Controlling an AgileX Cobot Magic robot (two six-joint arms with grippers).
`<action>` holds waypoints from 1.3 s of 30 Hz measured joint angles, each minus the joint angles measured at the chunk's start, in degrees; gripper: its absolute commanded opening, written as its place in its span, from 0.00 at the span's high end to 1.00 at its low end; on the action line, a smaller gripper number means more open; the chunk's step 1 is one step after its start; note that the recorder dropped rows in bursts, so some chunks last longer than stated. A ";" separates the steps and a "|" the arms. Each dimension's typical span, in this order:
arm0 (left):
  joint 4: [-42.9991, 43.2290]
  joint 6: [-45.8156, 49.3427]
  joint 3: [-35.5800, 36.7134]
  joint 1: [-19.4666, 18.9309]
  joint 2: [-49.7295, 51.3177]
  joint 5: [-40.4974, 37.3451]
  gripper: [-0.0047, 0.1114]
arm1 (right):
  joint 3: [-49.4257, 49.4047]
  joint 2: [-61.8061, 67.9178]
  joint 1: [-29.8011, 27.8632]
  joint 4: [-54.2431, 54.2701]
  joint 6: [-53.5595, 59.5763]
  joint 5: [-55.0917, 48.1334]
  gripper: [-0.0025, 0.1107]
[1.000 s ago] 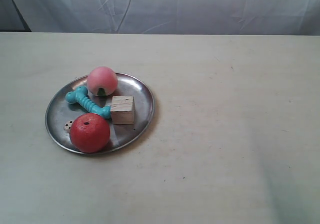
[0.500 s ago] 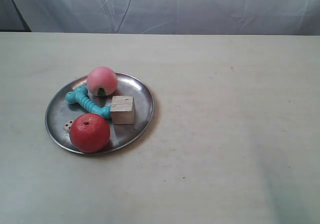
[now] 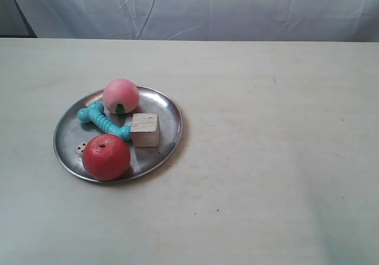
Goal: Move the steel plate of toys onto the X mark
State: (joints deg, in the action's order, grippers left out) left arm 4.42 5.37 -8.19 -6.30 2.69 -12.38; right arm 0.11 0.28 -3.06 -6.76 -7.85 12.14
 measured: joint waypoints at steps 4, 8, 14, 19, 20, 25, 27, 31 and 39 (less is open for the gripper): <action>0.38 0.00 2.31 0.00 0.00 0.00 0.96 | 0.00 0.00 0.00 0.00 0.00 0.00 0.99; 0.38 0.00 3.62 -0.36 -0.04 0.00 0.96 | 0.00 0.00 0.00 0.00 0.00 0.00 0.99; 0.38 0.00 5.82 -2.88 -2.08 0.24 0.96 | 0.00 0.00 0.00 0.00 0.00 0.00 0.99; 0.38 0.00 7.05 -3.97 -2.30 0.24 0.96 | 0.00 0.00 0.00 0.00 0.00 0.00 0.99; 0.38 0.00 7.34 -4.07 -2.30 0.24 0.96 | 0.00 0.00 0.00 0.10 0.00 0.00 0.99; 0.38 0.00 7.91 -4.07 -2.30 0.10 0.96 | 0.00 0.00 0.00 0.21 0.00 0.00 0.99; 0.38 0.00 7.91 -4.07 -2.34 -0.54 0.96 | 0.00 0.00 0.00 0.29 0.00 0.00 0.99; 0.38 0.00 7.91 -4.07 -2.34 -0.71 0.96 | 0.00 0.00 0.00 0.29 0.00 0.00 0.99; 0.38 0.00 7.91 -4.07 -2.34 -0.80 0.96 | 0.00 0.00 0.00 0.34 0.00 0.00 0.99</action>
State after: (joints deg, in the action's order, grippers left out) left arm 4.80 5.37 -0.28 -10.37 0.35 -13.18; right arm 0.11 0.28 -3.06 -6.42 -7.85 12.14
